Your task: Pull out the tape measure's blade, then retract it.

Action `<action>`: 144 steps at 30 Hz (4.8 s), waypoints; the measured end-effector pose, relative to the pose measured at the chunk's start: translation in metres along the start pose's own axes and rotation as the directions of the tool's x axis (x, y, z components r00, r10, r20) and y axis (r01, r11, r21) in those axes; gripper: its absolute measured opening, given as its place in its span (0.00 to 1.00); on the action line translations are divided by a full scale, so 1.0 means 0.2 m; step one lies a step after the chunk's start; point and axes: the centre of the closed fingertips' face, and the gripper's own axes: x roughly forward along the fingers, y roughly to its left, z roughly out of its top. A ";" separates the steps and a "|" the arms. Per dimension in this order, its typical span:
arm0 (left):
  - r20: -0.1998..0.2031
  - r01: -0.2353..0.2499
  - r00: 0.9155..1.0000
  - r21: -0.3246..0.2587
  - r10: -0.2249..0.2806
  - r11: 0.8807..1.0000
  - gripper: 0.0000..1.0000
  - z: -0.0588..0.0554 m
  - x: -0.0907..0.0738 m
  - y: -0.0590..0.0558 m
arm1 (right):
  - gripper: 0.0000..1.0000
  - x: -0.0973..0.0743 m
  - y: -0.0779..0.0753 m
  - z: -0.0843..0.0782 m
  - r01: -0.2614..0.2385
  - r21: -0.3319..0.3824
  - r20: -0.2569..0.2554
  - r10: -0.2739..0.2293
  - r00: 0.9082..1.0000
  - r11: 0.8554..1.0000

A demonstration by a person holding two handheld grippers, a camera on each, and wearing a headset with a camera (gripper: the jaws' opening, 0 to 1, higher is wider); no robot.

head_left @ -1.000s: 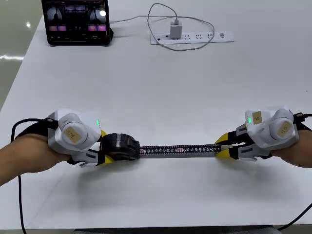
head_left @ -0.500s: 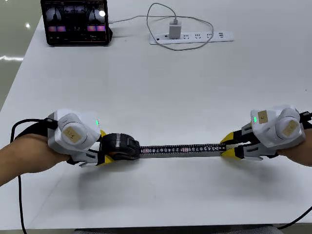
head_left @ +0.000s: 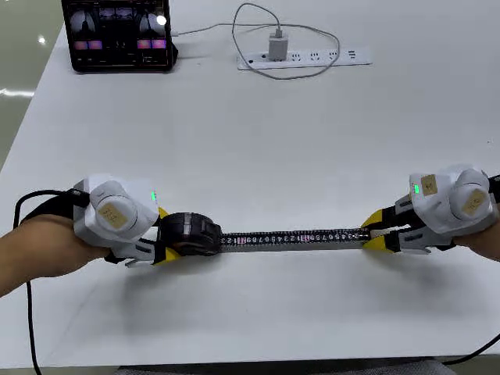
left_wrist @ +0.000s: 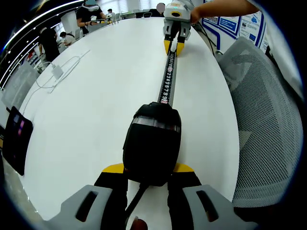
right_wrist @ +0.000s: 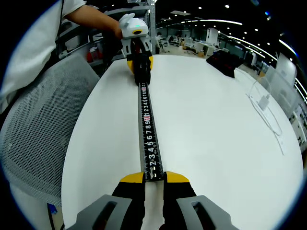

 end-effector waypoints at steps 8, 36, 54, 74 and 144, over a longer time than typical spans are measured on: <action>-0.004 -0.005 1.000 -0.004 0.005 1.000 0.27 0.00 0.00 0.00 | 0.10 0.00 0.01 0.01 0.010 -0.005 -0.020 -0.010 1.000 1.000; 0.007 -0.020 1.000 0.007 0.020 1.000 0.28 0.01 0.00 0.01 | 0.12 0.00 0.00 0.01 0.013 -0.024 -0.065 -0.014 0.998 1.000; -0.001 -0.016 1.000 -0.009 0.016 1.000 0.40 -0.01 0.00 0.00 | 0.22 -0.01 -0.01 0.02 0.023 0.023 -0.060 -0.021 0.998 0.999; 0.061 -0.051 0.997 -0.087 0.056 0.995 0.63 0.00 -0.05 0.00 | 0.43 -0.03 0.00 0.05 0.059 0.069 -0.051 -0.055 0.997 0.996; 0.254 -0.196 0.905 -0.465 0.342 0.864 0.96 0.00 -0.32 -0.08 | 0.78 -0.18 0.07 0.14 0.240 0.398 0.110 -0.306 0.946 0.886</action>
